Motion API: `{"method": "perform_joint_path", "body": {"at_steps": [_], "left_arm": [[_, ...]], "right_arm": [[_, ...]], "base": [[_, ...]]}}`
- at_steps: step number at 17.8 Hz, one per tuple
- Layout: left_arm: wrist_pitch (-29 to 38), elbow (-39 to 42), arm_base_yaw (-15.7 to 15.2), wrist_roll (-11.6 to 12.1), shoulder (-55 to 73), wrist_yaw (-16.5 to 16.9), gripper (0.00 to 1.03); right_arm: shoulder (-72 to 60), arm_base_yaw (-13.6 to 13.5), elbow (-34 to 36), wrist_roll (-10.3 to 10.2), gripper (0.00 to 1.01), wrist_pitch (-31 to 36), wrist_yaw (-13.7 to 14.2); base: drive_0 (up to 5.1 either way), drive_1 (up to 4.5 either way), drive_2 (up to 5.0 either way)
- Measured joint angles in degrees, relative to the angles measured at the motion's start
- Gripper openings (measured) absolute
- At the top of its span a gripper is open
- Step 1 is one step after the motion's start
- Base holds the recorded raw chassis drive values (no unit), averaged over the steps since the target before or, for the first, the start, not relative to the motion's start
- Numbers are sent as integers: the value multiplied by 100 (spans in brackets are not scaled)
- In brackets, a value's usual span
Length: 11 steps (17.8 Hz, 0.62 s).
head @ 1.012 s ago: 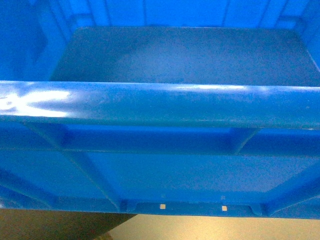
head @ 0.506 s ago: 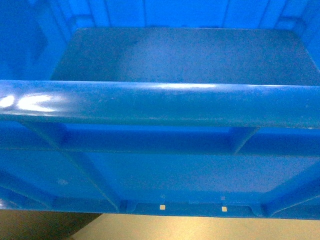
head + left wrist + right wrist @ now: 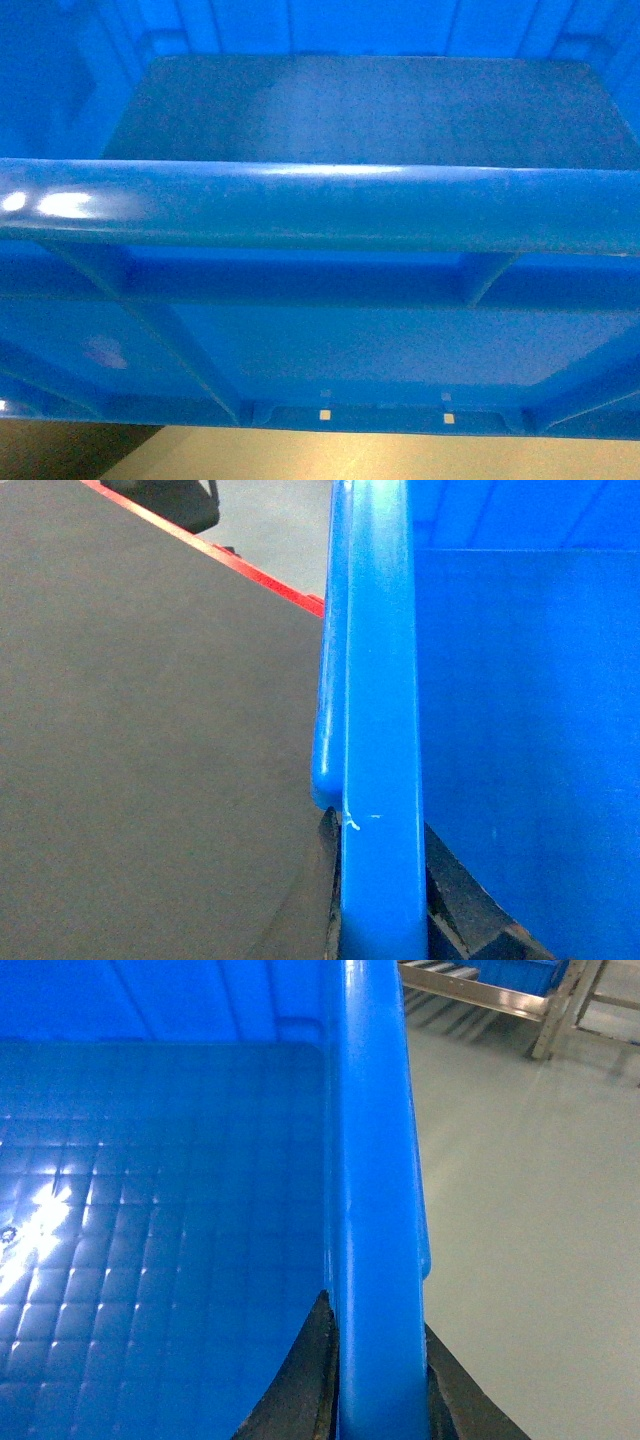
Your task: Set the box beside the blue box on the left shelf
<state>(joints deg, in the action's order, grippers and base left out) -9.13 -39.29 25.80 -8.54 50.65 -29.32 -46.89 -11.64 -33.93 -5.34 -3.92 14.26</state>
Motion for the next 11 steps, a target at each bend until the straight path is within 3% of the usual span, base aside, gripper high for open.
{"method": "perform_joint_path", "body": {"at_steps": [11], "left_arm": [[4,0,0,-2,0,0,10]], "right_arm": [[0,0,0,0,10,0,2]], "base": [[-154,-154,-154]]}}
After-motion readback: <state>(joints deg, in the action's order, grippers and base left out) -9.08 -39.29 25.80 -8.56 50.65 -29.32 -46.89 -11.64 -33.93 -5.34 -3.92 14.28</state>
